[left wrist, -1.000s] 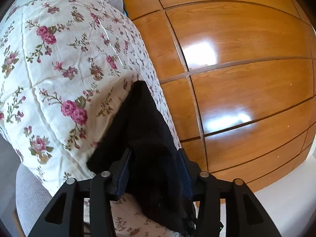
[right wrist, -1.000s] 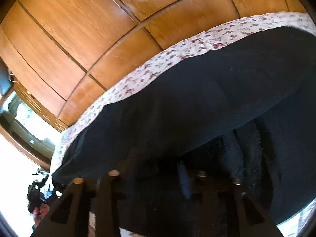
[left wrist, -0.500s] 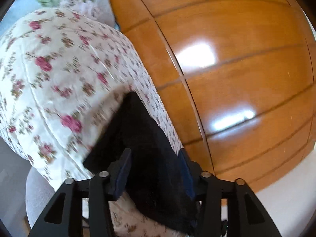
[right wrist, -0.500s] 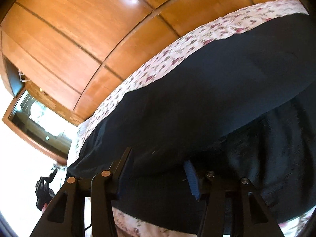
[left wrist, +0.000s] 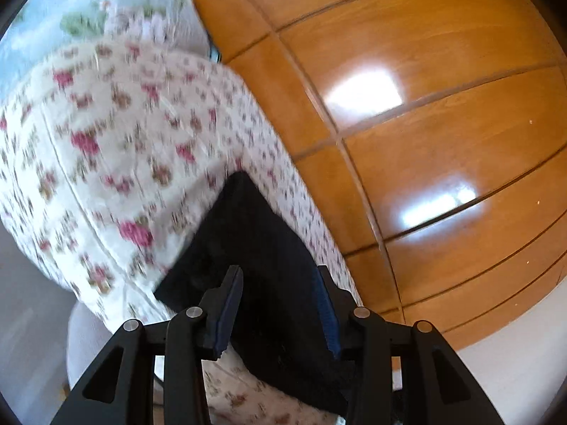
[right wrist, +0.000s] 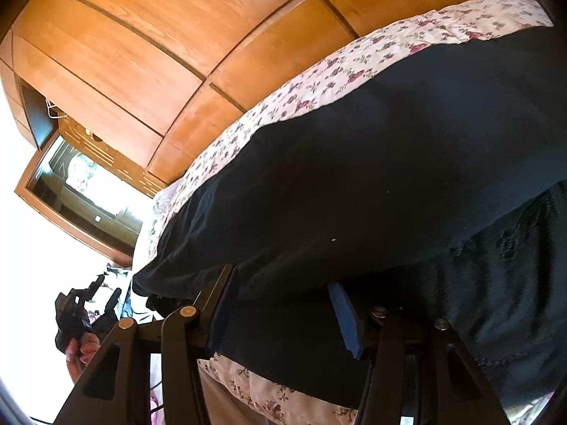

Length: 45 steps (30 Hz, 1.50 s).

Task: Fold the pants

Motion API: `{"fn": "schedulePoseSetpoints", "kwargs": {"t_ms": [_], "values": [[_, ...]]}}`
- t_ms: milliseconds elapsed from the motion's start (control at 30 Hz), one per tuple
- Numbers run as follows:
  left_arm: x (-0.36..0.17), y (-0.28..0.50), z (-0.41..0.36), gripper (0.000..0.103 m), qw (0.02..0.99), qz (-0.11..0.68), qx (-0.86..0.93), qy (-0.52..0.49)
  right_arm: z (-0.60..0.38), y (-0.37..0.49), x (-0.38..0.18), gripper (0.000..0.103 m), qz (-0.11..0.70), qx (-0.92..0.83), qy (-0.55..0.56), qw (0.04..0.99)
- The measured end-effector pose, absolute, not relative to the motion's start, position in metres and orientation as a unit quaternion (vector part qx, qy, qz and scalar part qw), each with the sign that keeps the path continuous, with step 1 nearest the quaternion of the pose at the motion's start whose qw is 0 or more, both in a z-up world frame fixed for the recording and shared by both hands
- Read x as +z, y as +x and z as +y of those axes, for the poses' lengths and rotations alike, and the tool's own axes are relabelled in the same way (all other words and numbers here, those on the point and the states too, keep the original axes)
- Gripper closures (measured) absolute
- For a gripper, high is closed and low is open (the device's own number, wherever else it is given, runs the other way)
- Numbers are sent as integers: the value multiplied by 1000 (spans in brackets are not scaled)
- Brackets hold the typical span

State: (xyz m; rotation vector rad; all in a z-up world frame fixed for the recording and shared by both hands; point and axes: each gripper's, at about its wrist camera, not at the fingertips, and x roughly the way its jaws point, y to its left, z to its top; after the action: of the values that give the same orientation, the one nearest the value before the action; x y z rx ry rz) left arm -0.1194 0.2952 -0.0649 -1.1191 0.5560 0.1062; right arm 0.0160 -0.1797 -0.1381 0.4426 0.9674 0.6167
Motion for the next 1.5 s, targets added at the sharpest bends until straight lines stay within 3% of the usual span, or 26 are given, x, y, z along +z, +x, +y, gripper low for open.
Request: {"fn": "schedulePoseSetpoints", "kwargs": {"t_ms": [133, 267, 433, 467, 533, 567, 733, 933, 1067, 1233, 1333, 1500], "values": [[-96, -88, 275, 57, 777, 334, 22, -533, -172, 20, -138, 48, 455, 287, 206, 818], [-120, -66, 276, 45, 753, 363, 43, -547, -169, 29, -139, 48, 461, 273, 232, 812], [-132, -73, 295, 47, 722, 300, 68, -620, -186, 32, -142, 53, 454, 251, 295, 803], [-134, -74, 298, 57, 717, 290, 73, -630, -192, 33, -144, 58, 449, 241, 312, 802], [-134, -75, 302, 82, 712, 275, 72, -642, -199, 35, -148, 82, 447, 230, 331, 799], [-132, -73, 304, 84, 715, 276, 69, -639, -201, 38, -151, 93, 451, 227, 329, 798], [-88, -55, 313, 94, 750, 242, 26, -615, -199, 51, -139, 93, 454, 242, 313, 798], [-29, -66, 315, 94, 811, 160, -49, -561, -190, 40, -60, 93, 352, 303, 265, 845], [-64, -88, 316, 94, 812, 211, 7, -544, -179, 15, -55, 93, 358, 324, 207, 851], [-140, -122, 313, 94, 768, 297, 68, -564, -166, -8, -115, 93, 434, 303, 128, 839], [-144, -124, 315, 93, 767, 277, 60, -575, -170, -4, -145, 93, 454, 292, 129, 832], [-129, -126, 314, 93, 776, 245, 28, -580, -172, -7, -132, 93, 437, 300, 128, 838]]}}
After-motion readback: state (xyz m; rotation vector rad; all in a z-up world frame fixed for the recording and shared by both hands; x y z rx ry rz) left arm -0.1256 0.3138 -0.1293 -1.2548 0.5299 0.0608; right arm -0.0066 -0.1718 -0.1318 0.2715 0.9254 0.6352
